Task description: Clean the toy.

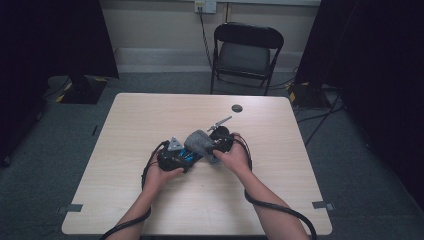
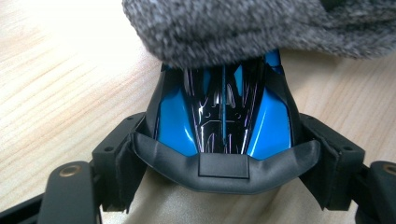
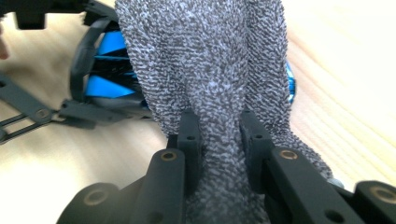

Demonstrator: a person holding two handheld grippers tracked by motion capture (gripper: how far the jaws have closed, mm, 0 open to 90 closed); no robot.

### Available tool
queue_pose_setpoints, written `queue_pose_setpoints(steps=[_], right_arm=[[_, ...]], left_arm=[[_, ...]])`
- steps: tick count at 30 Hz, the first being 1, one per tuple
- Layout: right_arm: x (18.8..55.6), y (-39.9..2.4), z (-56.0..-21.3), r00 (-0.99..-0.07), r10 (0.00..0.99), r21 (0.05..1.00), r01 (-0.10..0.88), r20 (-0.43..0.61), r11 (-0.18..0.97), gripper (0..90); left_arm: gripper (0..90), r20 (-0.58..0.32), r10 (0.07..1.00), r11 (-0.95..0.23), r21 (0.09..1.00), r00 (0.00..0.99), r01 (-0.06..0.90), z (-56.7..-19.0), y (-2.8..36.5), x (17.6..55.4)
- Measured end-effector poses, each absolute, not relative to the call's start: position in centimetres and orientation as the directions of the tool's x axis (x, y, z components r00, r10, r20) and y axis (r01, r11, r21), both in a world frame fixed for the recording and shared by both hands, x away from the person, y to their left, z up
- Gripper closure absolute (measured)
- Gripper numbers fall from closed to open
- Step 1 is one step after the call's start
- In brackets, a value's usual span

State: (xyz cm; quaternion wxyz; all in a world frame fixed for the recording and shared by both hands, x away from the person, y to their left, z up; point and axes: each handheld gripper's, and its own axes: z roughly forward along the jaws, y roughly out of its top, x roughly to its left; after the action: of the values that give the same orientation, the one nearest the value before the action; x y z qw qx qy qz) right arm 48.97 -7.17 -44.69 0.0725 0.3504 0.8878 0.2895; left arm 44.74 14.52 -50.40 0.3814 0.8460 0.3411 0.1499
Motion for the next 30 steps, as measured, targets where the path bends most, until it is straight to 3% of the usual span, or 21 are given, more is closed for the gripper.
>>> queue_pose_setpoints(steps=[30], right_arm=[[51.0,-9.0,-45.4,-0.665,0.743,0.566,0.643,0.078,0.516,74.5]], left_arm=[[24.1,-0.009,0.691,-0.476,0.747,0.722,0.464,-50.4,14.5,44.8]])
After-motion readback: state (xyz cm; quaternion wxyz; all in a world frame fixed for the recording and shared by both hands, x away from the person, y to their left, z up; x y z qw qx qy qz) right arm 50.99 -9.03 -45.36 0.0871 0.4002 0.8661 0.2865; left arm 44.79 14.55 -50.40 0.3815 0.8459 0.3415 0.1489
